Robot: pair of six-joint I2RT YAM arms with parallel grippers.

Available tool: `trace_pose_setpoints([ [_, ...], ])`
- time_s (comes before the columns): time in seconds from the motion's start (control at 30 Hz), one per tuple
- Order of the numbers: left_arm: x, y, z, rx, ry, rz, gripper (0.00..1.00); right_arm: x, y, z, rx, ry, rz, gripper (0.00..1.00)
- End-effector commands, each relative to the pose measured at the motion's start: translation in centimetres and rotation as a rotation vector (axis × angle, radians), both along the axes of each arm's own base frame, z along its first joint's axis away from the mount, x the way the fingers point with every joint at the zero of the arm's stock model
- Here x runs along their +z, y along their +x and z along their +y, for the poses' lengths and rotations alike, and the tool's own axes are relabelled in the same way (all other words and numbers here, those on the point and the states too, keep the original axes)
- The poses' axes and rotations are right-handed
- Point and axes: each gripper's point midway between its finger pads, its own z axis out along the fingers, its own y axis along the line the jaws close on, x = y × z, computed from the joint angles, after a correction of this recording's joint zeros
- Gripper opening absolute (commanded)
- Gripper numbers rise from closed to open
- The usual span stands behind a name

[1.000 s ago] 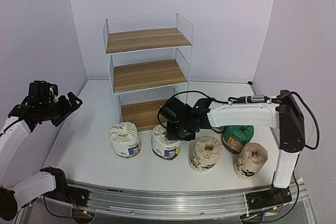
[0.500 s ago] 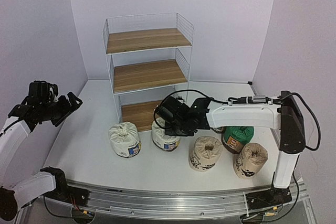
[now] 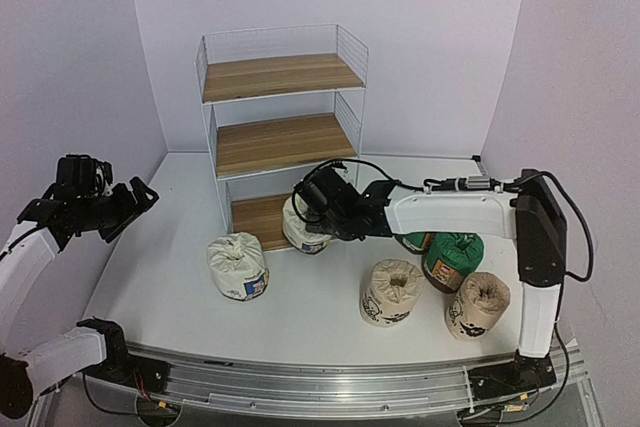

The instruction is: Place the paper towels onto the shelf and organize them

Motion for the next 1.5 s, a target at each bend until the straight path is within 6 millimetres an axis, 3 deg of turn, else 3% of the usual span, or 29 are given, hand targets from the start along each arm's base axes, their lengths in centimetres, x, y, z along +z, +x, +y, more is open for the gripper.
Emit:
trace_pose_setpoints([
  [0.0, -0.1, -0.1, -0.4, -0.028, 0.005, 0.001, 1.0, 3.4, 3.4, 0.9, -0.042, 0.076, -0.126, 0.23],
  [0.3, -0.2, -0.1, -0.6, -0.04, -0.001, 0.0, 1.0, 3.2, 5.6, 0.6, -0.067, 0.077, -0.15, 0.24],
  [0.7, -0.4, 0.0, -0.7, -0.044, -0.005, 0.007, 1.0, 2.2, 6.2, 1.2, -0.08, 0.127, -0.175, 0.26],
  [1.17, -0.5, 0.0, -0.7, -0.047, -0.006, 0.011, 1.0, 1.0, 6.7, -0.1, -0.16, 0.096, -0.206, 0.36],
  [1.47, -0.5, 0.0, -0.7, -0.045, -0.004, 0.012, 1.0, -0.3, 7.0, 0.0, -0.165, 0.07, -0.204, 0.36],
])
